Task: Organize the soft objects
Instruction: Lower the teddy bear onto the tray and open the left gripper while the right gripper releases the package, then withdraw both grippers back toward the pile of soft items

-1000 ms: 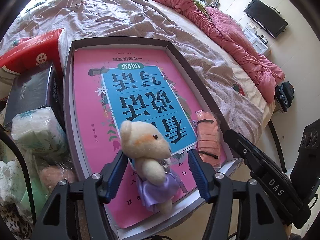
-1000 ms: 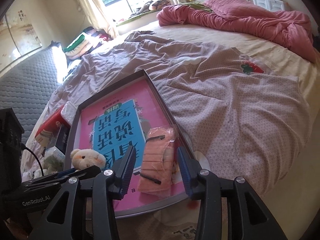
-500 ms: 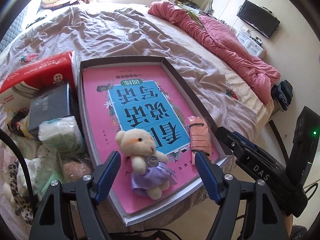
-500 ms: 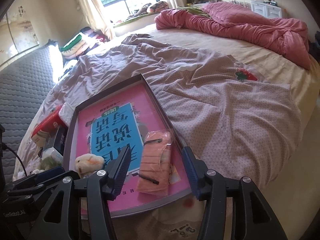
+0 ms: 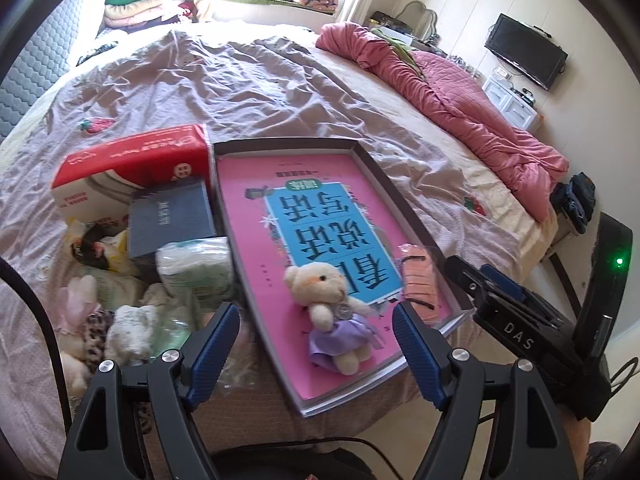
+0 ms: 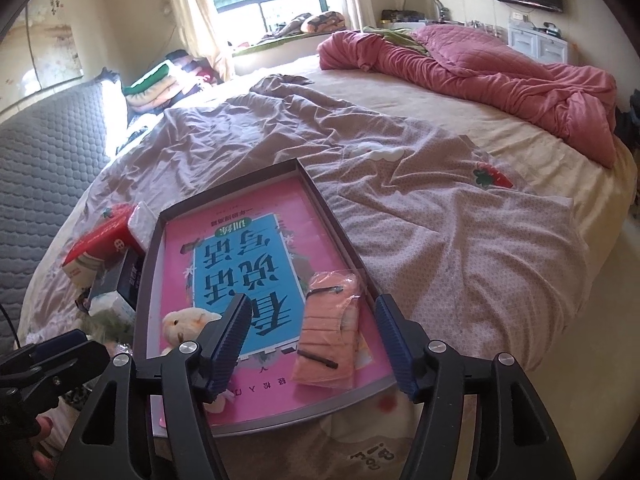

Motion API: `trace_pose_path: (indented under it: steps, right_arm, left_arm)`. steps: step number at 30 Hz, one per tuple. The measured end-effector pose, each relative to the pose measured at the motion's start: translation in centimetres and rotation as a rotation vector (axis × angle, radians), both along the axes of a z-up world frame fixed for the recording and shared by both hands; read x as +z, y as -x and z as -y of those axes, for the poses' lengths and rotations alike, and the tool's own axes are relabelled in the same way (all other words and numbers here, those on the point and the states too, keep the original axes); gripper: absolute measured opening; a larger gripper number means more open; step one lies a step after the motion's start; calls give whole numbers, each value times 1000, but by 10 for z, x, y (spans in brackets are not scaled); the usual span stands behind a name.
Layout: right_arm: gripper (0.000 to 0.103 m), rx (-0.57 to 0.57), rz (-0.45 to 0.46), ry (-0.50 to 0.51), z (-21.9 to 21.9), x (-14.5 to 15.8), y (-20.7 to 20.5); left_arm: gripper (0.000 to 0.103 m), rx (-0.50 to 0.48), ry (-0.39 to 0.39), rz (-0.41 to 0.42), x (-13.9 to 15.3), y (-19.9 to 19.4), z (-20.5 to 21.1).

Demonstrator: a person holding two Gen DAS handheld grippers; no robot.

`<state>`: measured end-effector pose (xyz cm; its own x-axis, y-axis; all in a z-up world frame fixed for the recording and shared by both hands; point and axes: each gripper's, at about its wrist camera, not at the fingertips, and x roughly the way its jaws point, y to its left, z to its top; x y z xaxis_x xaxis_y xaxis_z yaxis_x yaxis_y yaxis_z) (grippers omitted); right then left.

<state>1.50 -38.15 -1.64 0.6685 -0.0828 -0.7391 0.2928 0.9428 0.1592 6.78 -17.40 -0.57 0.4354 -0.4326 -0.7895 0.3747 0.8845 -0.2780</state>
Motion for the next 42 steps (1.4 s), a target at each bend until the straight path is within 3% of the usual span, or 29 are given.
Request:
trace_pose_path:
  steps: [16, 38, 42]
  right_arm:
    - [72, 46, 36, 114, -35, 28, 0]
    - [77, 175, 82, 123, -93, 53, -4]
    - [77, 196, 86, 114, -100, 54, -5]
  left_arm:
    - [78, 65, -36, 48, 10, 1, -42]
    - [78, 222, -69, 47, 30, -14, -125]
    - [78, 249, -37, 19, 30, -17, -147]
